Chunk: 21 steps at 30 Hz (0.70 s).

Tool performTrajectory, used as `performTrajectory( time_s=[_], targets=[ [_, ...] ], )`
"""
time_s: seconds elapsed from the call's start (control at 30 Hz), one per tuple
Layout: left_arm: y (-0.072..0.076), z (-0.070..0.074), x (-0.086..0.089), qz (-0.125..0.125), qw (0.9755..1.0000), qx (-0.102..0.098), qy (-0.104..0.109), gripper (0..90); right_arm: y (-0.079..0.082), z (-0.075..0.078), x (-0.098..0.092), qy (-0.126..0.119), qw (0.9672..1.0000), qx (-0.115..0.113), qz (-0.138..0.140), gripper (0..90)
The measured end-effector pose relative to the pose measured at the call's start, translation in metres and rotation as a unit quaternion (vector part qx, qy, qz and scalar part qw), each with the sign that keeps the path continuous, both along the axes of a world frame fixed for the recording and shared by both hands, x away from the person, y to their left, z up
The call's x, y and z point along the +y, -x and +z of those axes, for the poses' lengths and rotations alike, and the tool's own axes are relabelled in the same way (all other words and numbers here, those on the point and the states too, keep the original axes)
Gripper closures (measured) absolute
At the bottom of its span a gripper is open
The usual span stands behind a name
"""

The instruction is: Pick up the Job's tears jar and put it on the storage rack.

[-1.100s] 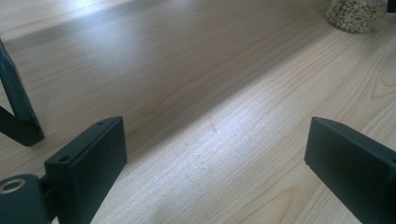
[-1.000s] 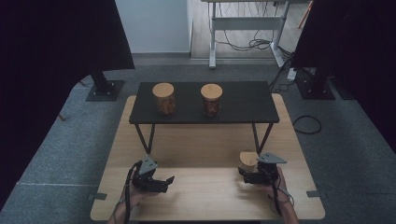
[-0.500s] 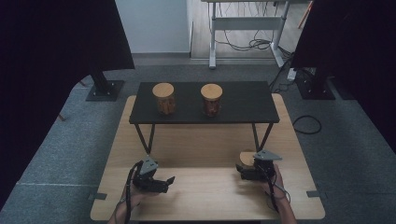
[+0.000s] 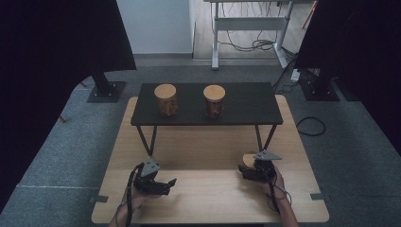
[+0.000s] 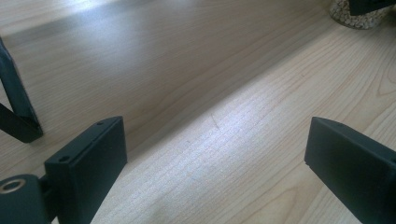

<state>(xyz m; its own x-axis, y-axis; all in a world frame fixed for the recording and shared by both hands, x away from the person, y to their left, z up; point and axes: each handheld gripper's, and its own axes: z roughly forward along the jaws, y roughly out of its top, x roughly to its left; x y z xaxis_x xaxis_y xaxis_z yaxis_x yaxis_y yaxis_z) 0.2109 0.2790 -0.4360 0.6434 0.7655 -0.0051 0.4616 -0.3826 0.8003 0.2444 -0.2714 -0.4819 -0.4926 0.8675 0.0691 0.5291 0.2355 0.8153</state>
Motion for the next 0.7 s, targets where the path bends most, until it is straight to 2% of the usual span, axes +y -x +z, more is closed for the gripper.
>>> performTrajectory(
  time_s=[0.7],
  targets=[
    [-0.0001, 0.0005, -0.002, -0.003, 1.0, -0.001, 0.0, 5.2, 0.0036, -0.0016, 0.0023, 0.007, 0.9999, -0.011, -0.002, 23.6]
  ],
)
